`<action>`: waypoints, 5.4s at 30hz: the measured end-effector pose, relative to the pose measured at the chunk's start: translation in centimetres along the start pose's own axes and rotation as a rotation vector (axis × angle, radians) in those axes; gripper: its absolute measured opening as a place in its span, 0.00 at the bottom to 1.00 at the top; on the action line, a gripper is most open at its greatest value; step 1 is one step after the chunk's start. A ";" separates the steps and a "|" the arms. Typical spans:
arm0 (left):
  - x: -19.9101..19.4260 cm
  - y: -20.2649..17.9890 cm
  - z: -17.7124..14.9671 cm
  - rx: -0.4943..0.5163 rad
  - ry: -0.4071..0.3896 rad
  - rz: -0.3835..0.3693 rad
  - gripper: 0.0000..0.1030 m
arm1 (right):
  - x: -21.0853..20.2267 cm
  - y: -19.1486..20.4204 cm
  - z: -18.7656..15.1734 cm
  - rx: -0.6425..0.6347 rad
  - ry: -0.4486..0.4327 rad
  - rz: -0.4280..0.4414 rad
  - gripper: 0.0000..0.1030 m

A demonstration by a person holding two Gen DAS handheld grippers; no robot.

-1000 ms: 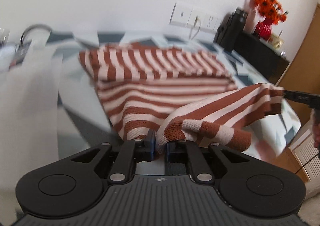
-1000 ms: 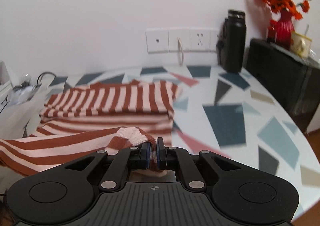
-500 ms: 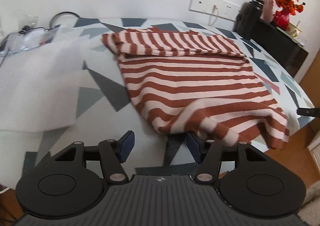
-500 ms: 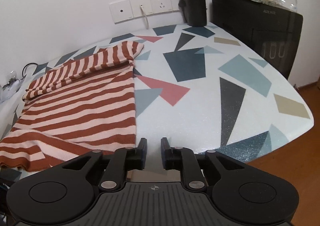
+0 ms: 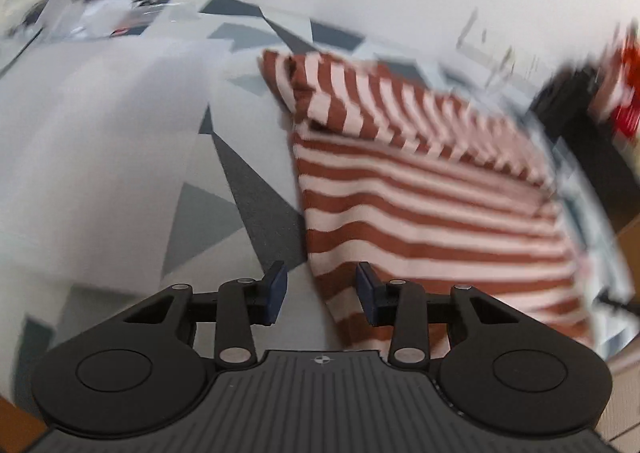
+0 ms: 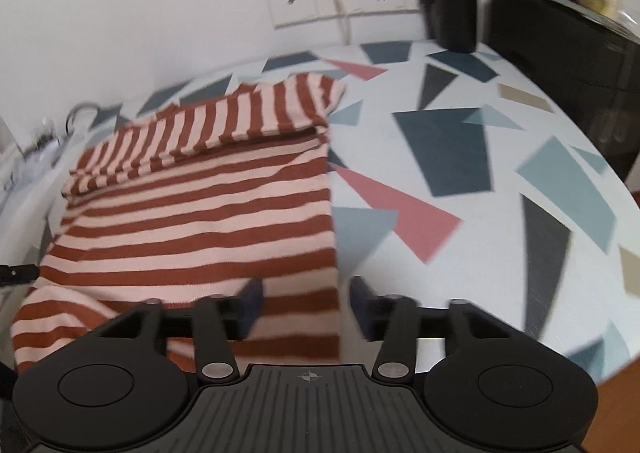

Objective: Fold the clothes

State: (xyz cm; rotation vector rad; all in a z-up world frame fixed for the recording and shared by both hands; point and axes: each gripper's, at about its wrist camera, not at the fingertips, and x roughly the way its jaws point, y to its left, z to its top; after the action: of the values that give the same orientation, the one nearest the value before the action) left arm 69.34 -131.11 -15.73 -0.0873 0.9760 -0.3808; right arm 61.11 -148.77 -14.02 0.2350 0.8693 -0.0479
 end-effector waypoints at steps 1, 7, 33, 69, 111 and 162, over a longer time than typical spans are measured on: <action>0.4 -0.3 0.1 0.015 0.001 0.005 0.41 | 0.9 0.5 0.4 -0.027 0.017 -0.010 0.52; 1.9 -1.3 1.4 0.073 0.005 0.005 0.40 | 5.5 2.0 1.8 -0.078 0.070 -0.092 0.54; 9.1 -0.5 10.3 0.090 -0.034 -0.070 0.11 | 14.1 2.2 11.4 -0.100 -0.002 -0.149 0.08; -2.0 -1.6 -6.1 -0.153 -0.035 -0.083 0.04 | 0.2 -0.6 -3.8 -0.023 -0.024 -0.049 0.06; -16.8 -2.3 -7.4 -0.173 -0.408 -0.203 0.03 | -16.1 -4.6 -6.7 0.164 -0.265 0.226 0.05; 11.5 3.0 17.2 -0.127 -0.141 -0.062 0.60 | 16.2 -3.0 19.1 0.192 -0.152 -0.143 0.47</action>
State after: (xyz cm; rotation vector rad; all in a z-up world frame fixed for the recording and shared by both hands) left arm 90.04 -134.08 -15.81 -0.2572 0.8586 -0.3638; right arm 85.49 -155.06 -14.99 0.3436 0.7294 -0.2802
